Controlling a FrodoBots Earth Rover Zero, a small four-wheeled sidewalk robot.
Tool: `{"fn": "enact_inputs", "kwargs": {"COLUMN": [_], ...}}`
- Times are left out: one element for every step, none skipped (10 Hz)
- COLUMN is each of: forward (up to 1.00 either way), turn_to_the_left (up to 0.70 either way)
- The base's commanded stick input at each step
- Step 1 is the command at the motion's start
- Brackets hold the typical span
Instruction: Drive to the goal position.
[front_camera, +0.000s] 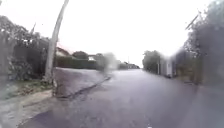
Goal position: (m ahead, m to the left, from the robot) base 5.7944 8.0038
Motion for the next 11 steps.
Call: {"fn": "enact_inputs", "kwargs": {"forward": [0.70,0.70,0.70,0.70,0.70,0.70,0.70,0.70,0.70,0.70,0.70], "turn_to_the_left": [0.35,0.21,0.00,0.00,0.00,0.00,0.00,0.00,0.00,0.00,0.00]}}
